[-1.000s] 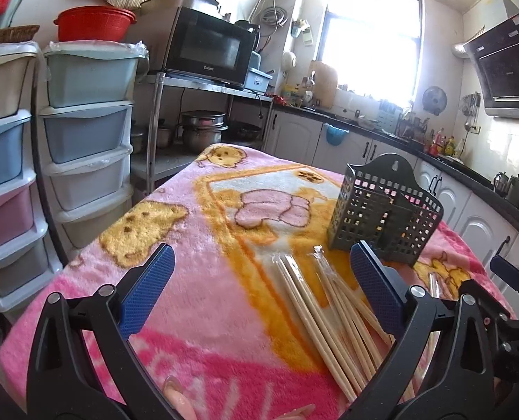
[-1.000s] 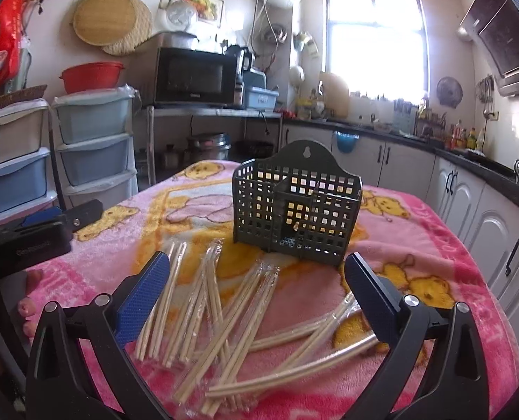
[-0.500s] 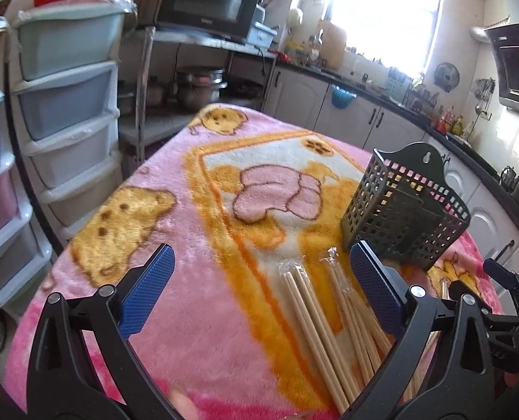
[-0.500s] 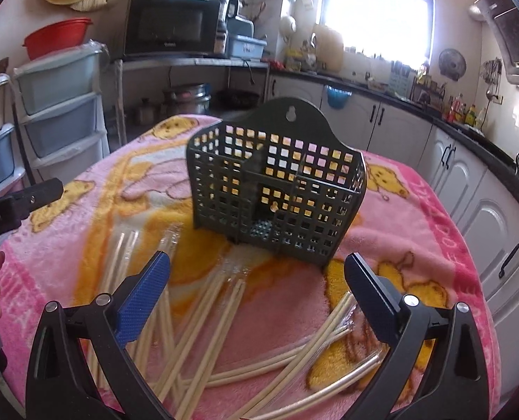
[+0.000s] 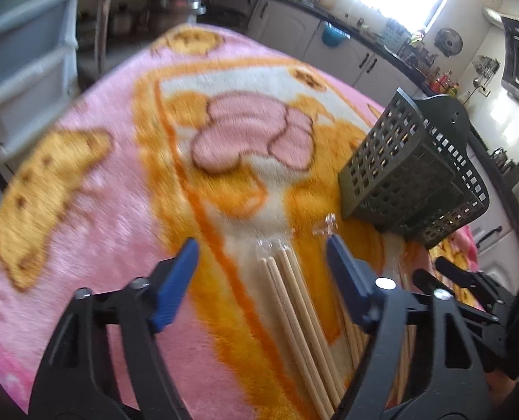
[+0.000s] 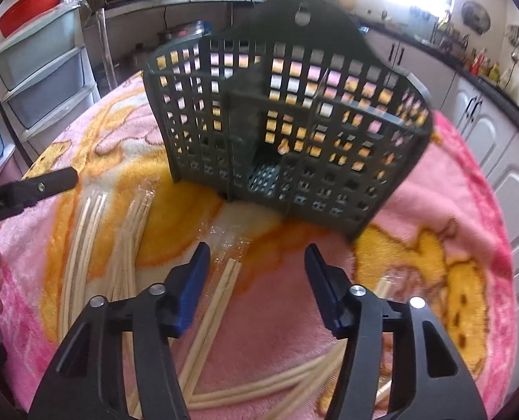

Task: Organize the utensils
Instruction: 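Close the left gripper on a wrapped chopstick pair while the right gripper grasps another, then lift the left gripper's chopsticks upright while the right gripper lifts its pair over the caddy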

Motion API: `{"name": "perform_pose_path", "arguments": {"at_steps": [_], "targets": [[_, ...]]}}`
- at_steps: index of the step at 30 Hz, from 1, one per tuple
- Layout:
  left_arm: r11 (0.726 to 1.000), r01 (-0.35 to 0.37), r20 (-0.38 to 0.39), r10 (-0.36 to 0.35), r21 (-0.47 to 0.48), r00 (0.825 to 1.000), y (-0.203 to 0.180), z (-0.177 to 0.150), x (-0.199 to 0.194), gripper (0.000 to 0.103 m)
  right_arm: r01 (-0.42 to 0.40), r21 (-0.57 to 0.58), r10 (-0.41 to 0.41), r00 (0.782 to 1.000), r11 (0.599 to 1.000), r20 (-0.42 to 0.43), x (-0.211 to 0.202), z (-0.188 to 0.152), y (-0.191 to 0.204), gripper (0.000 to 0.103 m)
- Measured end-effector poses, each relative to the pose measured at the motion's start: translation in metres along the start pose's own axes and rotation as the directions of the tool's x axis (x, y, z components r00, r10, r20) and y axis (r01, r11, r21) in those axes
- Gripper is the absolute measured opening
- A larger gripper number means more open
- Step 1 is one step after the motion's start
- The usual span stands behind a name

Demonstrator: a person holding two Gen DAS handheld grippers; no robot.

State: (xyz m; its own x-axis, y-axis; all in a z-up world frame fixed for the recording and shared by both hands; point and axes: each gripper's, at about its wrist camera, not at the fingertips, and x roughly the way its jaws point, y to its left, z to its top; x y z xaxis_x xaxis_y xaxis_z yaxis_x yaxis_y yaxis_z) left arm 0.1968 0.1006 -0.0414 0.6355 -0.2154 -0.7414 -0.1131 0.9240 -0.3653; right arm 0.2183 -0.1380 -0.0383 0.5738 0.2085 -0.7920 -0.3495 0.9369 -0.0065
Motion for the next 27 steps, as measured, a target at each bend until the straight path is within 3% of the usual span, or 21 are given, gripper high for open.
{"name": "perform_pose_path", "arguments": {"at_steps": [4,11,17,27], "targets": [[0.999,0.022,-0.04,-0.023,-0.024,0.999,0.004,-0.002,0.011,0.047,-0.019,0.012,0.02,0.999,1.0,-0.031,0.009,0.003,0.0,0.045],[0.998,0.05,-0.054,-0.053,-0.046,0.997,0.009,0.002,0.019,0.038,-0.062,0.058,0.066,0.995,0.996,-0.069,0.024,0.004,-0.008,0.035],[0.996,0.062,-0.055,-0.066,-0.067,0.996,0.02,0.006,0.024,0.02,-0.111,0.106,0.118,0.991,0.988,-0.062,0.022,0.006,-0.024,0.017],[0.985,0.133,-0.06,-0.14,-0.107,0.988,0.037,0.005,0.02,0.005,-0.212,0.162,0.209,0.977,0.964,0.037,-0.007,0.004,-0.048,0.012]]}}
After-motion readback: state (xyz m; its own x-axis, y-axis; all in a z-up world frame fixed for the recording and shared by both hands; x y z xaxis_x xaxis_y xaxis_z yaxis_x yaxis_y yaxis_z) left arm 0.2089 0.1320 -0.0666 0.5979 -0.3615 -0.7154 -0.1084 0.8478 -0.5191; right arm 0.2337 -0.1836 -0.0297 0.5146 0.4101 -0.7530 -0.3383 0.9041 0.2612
